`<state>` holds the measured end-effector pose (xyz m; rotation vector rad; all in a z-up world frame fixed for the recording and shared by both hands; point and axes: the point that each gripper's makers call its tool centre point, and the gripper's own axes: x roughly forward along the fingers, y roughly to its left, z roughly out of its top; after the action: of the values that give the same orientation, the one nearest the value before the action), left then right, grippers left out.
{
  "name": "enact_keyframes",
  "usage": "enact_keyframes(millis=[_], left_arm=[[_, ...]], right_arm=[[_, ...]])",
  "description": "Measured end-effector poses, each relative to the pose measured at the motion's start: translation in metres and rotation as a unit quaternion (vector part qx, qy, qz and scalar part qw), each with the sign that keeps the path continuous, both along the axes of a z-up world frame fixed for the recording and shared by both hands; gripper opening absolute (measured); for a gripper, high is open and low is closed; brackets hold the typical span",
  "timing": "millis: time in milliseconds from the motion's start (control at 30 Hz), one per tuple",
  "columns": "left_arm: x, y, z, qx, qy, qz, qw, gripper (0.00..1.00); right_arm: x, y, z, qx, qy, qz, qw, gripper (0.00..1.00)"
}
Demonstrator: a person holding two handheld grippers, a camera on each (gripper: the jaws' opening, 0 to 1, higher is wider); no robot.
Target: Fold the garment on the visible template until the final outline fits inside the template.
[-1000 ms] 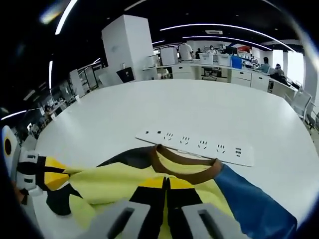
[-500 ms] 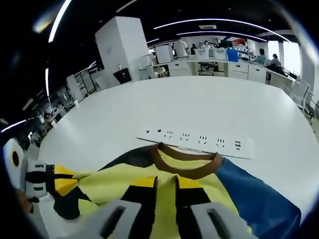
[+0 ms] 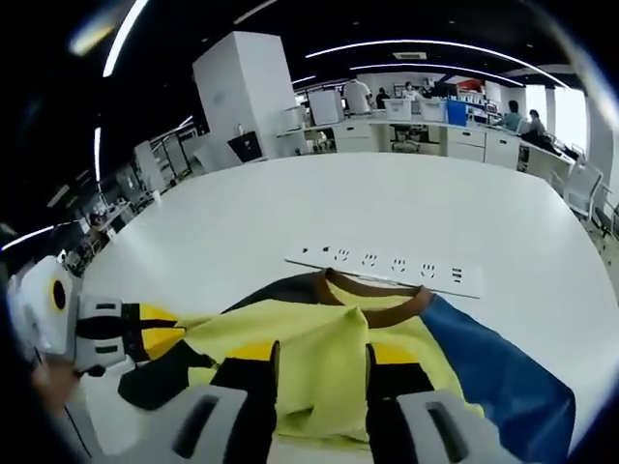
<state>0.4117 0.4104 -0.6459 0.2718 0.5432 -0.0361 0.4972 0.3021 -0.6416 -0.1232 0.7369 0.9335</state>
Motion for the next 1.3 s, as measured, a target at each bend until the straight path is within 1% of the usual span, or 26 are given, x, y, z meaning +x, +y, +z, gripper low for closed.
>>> enact_keyframes(millis=[133,233,333,400,533,667,800,933,1100,1300], left_arm=[[-0.001,0.002,0.000,0.002,0.000,0.002,1.0000,0.00],[-0.002,0.004,0.001,0.003,0.000,0.006,1.0000,0.00],[-0.001,0.009,0.002,0.005,-0.003,0.010,0.9999,0.00],[0.000,0.013,0.003,-0.001,-0.007,0.017,0.9998,0.00],[0.002,0.016,0.004,-0.002,-0.011,0.022,0.9997,0.00],[0.004,0.025,0.006,-0.004,-0.016,0.035,0.9992,0.00],[0.003,0.033,0.006,-0.007,-0.017,0.047,0.9987,0.00],[0.001,0.039,0.003,-0.014,-0.015,0.055,0.9982,0.00],[-0.001,0.039,0.002,-0.016,-0.013,0.057,0.9981,0.00],[-0.001,0.037,0.004,-0.010,-0.014,0.052,0.9985,0.00]], right_arm=[[-0.015,-0.007,0.001,0.000,-0.001,0.002,1.0000,0.32],[-0.026,-0.010,-0.001,-0.006,0.001,0.010,0.9999,0.32],[-0.033,-0.015,-0.004,-0.007,-0.001,0.005,1.0000,0.32],[-0.039,-0.018,-0.007,-0.011,0.000,0.006,0.9999,0.32],[-0.050,-0.022,-0.015,-0.018,0.005,0.009,0.9998,0.31],[-0.059,-0.025,-0.021,-0.021,0.012,0.006,0.9997,0.31],[-0.066,-0.025,-0.029,-0.022,0.021,0.006,0.9995,0.30],[-0.076,-0.026,-0.040,-0.033,0.022,0.010,0.9992,0.29],[-0.089,-0.026,-0.055,-0.045,0.029,0.013,0.9985,0.26],[-0.099,-0.017,-0.066,-0.041,0.040,0.009,0.9983,0.24]])
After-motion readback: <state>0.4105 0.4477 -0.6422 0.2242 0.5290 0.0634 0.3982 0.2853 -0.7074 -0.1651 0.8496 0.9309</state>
